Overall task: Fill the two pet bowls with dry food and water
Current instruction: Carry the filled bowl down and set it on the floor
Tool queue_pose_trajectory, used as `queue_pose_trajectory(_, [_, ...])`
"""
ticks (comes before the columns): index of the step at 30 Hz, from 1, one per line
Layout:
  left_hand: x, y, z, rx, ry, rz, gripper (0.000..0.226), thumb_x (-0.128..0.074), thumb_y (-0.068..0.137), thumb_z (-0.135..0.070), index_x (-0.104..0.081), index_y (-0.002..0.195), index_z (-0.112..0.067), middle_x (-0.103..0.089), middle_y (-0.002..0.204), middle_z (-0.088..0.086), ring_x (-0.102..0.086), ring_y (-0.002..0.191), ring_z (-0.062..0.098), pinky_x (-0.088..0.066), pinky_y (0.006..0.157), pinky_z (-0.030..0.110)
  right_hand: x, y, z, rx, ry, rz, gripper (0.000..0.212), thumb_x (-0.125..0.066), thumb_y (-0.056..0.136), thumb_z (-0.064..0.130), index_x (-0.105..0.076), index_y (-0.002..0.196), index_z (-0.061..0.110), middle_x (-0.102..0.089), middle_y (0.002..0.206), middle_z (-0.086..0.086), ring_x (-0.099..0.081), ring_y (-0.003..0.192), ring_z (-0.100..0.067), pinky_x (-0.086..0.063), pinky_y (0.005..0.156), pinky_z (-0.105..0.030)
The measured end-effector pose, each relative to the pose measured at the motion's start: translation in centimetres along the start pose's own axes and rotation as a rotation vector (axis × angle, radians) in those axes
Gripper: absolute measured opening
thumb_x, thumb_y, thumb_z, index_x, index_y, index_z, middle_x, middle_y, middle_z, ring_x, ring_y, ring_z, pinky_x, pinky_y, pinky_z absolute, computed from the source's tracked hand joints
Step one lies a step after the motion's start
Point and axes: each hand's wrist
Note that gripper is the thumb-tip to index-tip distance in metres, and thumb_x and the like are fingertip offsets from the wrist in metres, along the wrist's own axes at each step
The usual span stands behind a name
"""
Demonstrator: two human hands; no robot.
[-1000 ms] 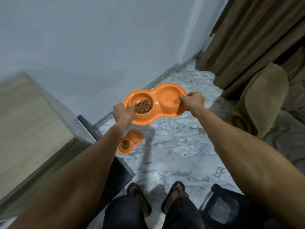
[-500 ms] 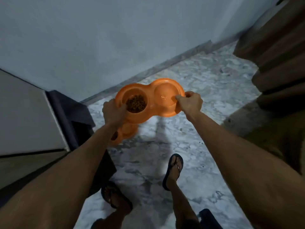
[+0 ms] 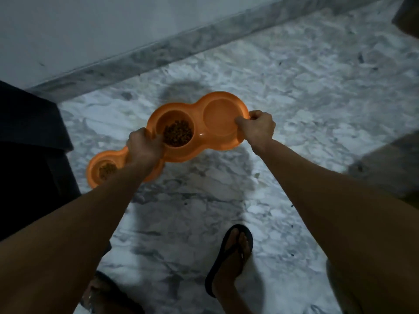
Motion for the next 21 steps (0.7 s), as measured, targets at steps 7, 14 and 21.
queue_pose_trajectory(7, [-8.9,4.2,4.5,0.071,-0.017,0.002,0.041,-0.065,0.079,-0.030,-0.067,0.094,0.008,-0.067,0.096,0.031,-0.063,0.096,0.043,-0.050,0.080,0.048,-5.6,6.5,-6.5,-0.029,-0.053,0.011,0.032,-0.075,0.076,0.026,-0.068,0.105,0.013,-0.060,0.077,0.004,-0.066,0.083,-0.022,-0.059,0.081,-0.038])
queue_pose_trajectory(14, [-13.6,5.0,7.2,0.112,-0.028,0.039,0.043,-0.063,0.083,-0.030,-0.064,0.102,0.009,-0.065,0.104,0.030,-0.062,0.100,0.042,-0.049,0.078,0.046,-8.1,9.6,-10.4,-0.069,-0.109,0.019,0.033,-0.074,0.075,0.027,-0.068,0.105,0.013,-0.067,0.088,-0.003,-0.069,0.087,-0.025,-0.060,0.084,-0.042])
queue_pose_trajectory(21, [-15.0,5.8,7.6,0.191,-0.100,0.064,0.041,-0.065,0.083,-0.028,-0.064,0.106,0.006,-0.066,0.107,0.025,-0.064,0.099,0.037,-0.049,0.071,0.040,-9.2,10.6,-11.3,-0.082,-0.121,0.023,0.043,-0.076,0.078,0.029,-0.067,0.117,0.011,-0.067,0.095,-0.003,-0.067,0.087,-0.022,-0.059,0.085,-0.041])
Point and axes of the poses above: each hand's wrist, its own y-axis towards the middle knuckle, its own x-axis out of the back of the hand, z = x × y
